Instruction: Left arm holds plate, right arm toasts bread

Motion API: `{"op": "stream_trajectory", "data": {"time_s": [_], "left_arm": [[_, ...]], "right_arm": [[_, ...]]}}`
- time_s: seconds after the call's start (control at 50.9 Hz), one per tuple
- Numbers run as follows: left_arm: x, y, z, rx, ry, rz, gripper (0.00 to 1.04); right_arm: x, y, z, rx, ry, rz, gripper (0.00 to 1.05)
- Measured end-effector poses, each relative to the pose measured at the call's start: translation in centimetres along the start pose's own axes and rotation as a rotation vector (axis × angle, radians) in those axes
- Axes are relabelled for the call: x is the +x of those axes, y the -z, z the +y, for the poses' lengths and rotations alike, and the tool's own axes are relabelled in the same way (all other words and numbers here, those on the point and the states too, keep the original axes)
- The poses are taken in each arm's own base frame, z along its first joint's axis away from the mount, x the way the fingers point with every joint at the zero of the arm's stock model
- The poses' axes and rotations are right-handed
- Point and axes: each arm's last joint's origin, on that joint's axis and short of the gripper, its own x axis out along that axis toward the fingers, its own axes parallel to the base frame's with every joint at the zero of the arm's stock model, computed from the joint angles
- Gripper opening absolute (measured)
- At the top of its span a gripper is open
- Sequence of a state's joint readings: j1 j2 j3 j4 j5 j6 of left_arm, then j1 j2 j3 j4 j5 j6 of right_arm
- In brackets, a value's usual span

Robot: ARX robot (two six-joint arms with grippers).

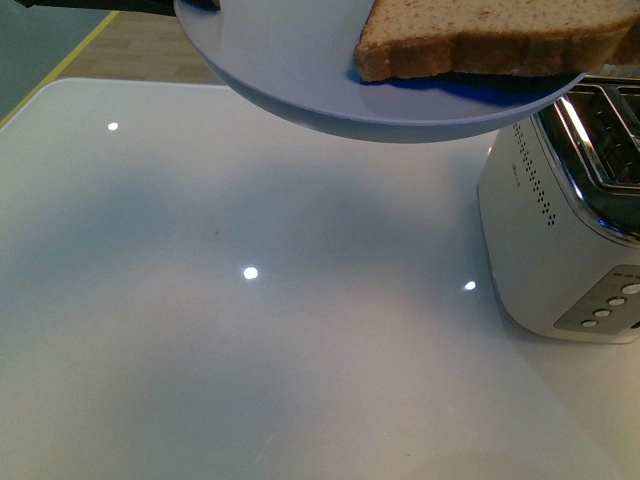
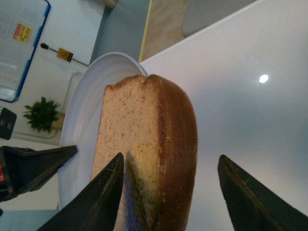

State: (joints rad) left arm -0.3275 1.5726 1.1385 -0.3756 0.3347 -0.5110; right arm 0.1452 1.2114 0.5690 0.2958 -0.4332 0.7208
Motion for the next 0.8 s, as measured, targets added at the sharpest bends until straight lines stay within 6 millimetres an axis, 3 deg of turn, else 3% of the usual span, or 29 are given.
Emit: {"op": "stream_trajectory", "data": {"time_s": [0.236, 0.353, 0.491, 0.667, 0.746, 0.805], "left_arm": [[0.0, 0.0, -0.1, -0.006, 0.006, 0.003, 0.03], [0.0, 0.0, -0.1, -0.007, 0.006, 0.004, 0.03], [0.0, 0.0, -0.1, -0.008, 0.006, 0.004, 0.03], [0.0, 0.0, -0.1, -0.01, 0.006, 0.004, 0.03], [0.0, 0.0, -0.1, -0.01, 0.006, 0.004, 0.03], [0.0, 0.0, -0.1, -0.01, 0.006, 0.004, 0.03]], "right_arm": [[0.1, 0.1, 0.1, 0.046, -0.014, 0.022, 0.21], [-0.5, -0.9, 0.7, 0.041, -0.031, -0.01, 0.04], [-1.7, -2.5, 1.5, 0.023, -0.066, -0.073, 0.03], [-5.0, -7.9, 3.5, -0.008, -0.134, -0.287, 0.03], [-6.3, -9.8, 3.8, -0.068, -0.005, -0.401, 0.03], [-6.4, -10.2, 3.7, -0.163, 0.146, -0.439, 0.03]]}}
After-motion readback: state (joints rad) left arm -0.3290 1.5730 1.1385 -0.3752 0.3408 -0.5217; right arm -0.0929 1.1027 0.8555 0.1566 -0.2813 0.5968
